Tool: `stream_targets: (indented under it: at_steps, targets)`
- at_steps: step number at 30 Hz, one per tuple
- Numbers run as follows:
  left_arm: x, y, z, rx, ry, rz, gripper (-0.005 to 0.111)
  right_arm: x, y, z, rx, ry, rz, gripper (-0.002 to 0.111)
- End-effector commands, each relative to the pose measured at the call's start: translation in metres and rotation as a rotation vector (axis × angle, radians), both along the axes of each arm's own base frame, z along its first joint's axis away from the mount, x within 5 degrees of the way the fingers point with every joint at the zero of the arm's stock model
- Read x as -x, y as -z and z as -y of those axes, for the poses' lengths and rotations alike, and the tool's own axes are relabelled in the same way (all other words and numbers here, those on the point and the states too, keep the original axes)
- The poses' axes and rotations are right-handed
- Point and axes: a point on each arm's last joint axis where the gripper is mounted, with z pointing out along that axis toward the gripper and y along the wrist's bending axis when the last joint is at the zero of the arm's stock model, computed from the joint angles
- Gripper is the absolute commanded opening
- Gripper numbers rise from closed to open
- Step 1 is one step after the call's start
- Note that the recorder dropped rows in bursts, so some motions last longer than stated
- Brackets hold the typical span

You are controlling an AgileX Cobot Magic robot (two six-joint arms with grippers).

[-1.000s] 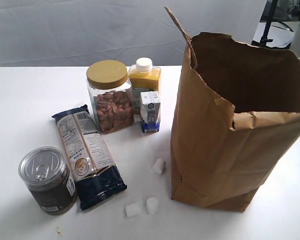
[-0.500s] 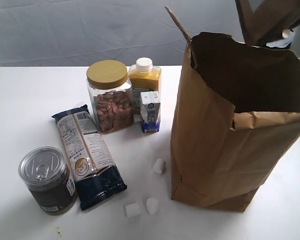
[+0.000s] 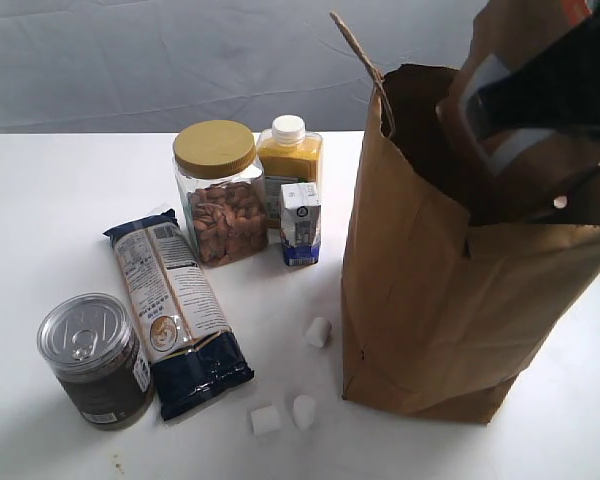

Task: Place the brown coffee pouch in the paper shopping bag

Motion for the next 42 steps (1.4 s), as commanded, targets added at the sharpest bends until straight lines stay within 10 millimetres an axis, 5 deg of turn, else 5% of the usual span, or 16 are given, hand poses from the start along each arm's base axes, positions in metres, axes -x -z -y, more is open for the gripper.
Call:
stream_targets:
  at_steps: [1,8,10,13,16,18,21,32,42]
  targets:
    - [0.0,0.001,0.0,-0.003,-0.004,0.004,0.0,-0.002,0.009,0.003,0.026,-0.007,0.026,0.0]
    - [0.0,0.001,0.0,-0.003,-0.004,0.004,0.0,-0.002,0.012,0.002,0.02,-0.003,0.023,0.002]
    - [0.0,0.001,0.0,-0.003,-0.004,0.004,0.0,-0.002,0.012,0.002,0.016,-0.006,0.023,0.012]
    - [0.0,0.001,0.0,-0.003,-0.004,0.004,0.0,-0.003,0.011,0.001,0.011,-0.018,0.03,0.042]
    - [0.0,0.001,0.0,-0.003,-0.004,0.004,0.0,-0.004,0.01,0.001,0.014,-0.019,0.053,0.055]
    - [0.0,0.001,0.0,-0.003,-0.004,0.004,0.0,-0.004,0.008,0.004,0.021,0.003,0.075,0.042]
    - [0.0,0.001,0.0,-0.003,-0.004,0.004,0.0,0.001,-0.009,0.016,-0.078,0.003,0.144,0.001]
    - [0.0,0.001,0.0,-0.003,-0.004,0.004,0.0,0.035,-0.042,0.075,-0.289,0.019,0.182,0.0]
    - [0.0,0.001,0.0,-0.003,-0.004,0.004,0.0,0.08,0.026,0.128,-0.54,-0.233,0.321,0.0]
